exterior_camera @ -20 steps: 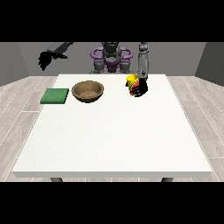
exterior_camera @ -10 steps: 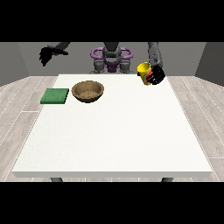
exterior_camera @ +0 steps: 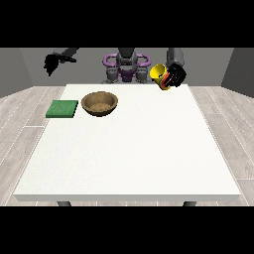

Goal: Pick the cup and pour the ball into the bowl, then pick the bowl and place it on the pad

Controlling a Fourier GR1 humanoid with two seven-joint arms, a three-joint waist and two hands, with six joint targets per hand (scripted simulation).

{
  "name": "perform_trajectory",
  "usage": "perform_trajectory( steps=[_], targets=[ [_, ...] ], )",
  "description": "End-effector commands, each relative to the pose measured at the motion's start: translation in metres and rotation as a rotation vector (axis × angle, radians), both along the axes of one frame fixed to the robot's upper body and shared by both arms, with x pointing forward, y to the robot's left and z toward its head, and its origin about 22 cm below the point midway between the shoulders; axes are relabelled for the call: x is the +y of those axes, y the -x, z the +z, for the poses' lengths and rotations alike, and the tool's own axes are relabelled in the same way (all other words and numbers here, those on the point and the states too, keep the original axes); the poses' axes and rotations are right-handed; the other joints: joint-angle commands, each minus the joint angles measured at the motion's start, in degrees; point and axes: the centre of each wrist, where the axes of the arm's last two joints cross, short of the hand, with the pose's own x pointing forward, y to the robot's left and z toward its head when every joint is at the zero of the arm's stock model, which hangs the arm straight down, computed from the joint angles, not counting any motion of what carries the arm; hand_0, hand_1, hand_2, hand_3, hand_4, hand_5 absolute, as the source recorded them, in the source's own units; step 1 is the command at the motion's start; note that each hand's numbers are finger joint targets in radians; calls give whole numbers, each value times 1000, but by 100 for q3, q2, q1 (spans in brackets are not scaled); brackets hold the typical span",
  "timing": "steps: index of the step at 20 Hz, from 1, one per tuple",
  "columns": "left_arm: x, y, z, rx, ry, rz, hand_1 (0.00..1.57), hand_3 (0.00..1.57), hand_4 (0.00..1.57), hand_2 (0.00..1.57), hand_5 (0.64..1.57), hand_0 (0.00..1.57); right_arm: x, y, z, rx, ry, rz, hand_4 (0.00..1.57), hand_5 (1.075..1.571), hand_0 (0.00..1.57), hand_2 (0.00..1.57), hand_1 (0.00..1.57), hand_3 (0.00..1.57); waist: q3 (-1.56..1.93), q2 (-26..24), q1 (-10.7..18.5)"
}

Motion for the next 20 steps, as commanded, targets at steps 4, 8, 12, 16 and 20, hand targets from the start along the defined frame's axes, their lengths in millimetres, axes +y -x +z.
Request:
perform_trajectory(
  steps=[4, 8, 12, 16, 20],
  targets=[
    [-67, -14, 16, 3, -143, 24, 1490, 1571, 1512, 1571, 1267, 1490, -12, 8, -14, 5, -2, -7, 0, 1569, 0, 0, 0, 0, -3, -92, 16],
    [-92, -36, 60, -58, -314, 43, 1516, 1571, 1571, 1571, 1211, 1516, -25, 0, -5, -6, -19, 6, 0, 1570, 0, 0, 0, 0, 4, 20, -134],
    [-125, -31, 48, -65, -546, 14, 1554, 1571, 1571, 1571, 1244, 1554, -14, -3, -10, 42, -16, 8, 0, 1571, 0, 0, 0, 0, 3, -369, -110],
    [-182, -22, 47, -105, -758, -77, 1501, 1571, 1380, 1571, 1400, 1501, -35, -2, -3, 38, -15, 6, 0, 1571, 0, 0, 0, 0, 9, -302, -250],
    [-209, -4, 19, -68, -947, -149, 1498, 1571, 1571, 1571, 1056, 1498, -11, -8, -12, 34, -28, 30, 0, 1571, 0, 0, 0, 0, -3, -301, -384]
  ],
)
